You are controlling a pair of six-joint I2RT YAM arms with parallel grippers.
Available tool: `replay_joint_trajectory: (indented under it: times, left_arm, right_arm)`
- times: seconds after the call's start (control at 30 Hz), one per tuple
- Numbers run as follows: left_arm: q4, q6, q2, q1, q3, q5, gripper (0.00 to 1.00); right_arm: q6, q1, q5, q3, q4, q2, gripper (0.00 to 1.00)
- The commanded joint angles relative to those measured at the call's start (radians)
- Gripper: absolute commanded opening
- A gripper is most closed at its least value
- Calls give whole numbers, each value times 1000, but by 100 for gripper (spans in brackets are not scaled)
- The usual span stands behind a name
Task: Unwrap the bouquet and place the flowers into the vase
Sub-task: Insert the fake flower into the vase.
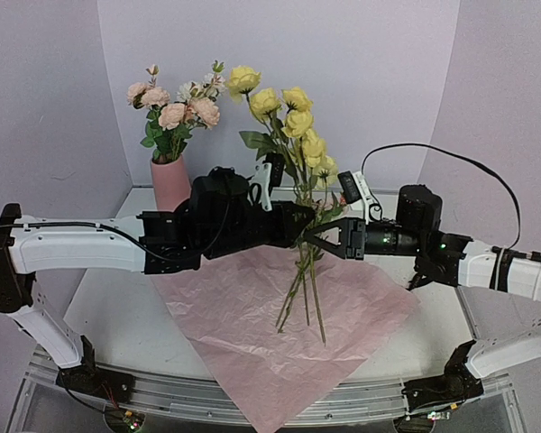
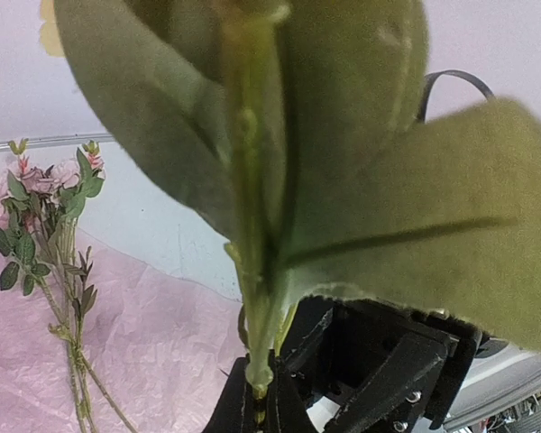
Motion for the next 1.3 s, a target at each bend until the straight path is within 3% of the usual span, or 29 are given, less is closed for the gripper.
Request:
replay_joint_trajectory:
  times: [0.0,0.3,0.37,0.73,0.93,1.03,1.13,1.27]
  left_arm:
    - [34,39,-57,3,2,-40,0]
    - [25,109,-225,3,-122,-171,0]
    - [15,129,-268,4,-155,-215,0]
    - [-189,340,-495,3,-194,-569,0]
    - [-186,523,-597,3,-191,-799,0]
    - [-100,659,-637,4,-199,-944,0]
    - [54,806,-668,18,-215,-964,0]
    - [74,877,-662,151,-158,-892,0]
  right_arm:
    - [-18,11,0,14,73,-3,43]
    - [-25,11,47,-9,64,-23,78]
    - [-27,11,56,-10,55,-26,81]
    - [-31,12,125,-28,9,-53,83]
    - [-30,12,155,-38,0,-59,83]
    - [-28,12,165,-42,-1,-62,83]
    - [-25,11,179,-51,-1,-71,83]
    - [-26,11,190,-58,-4,-87,83]
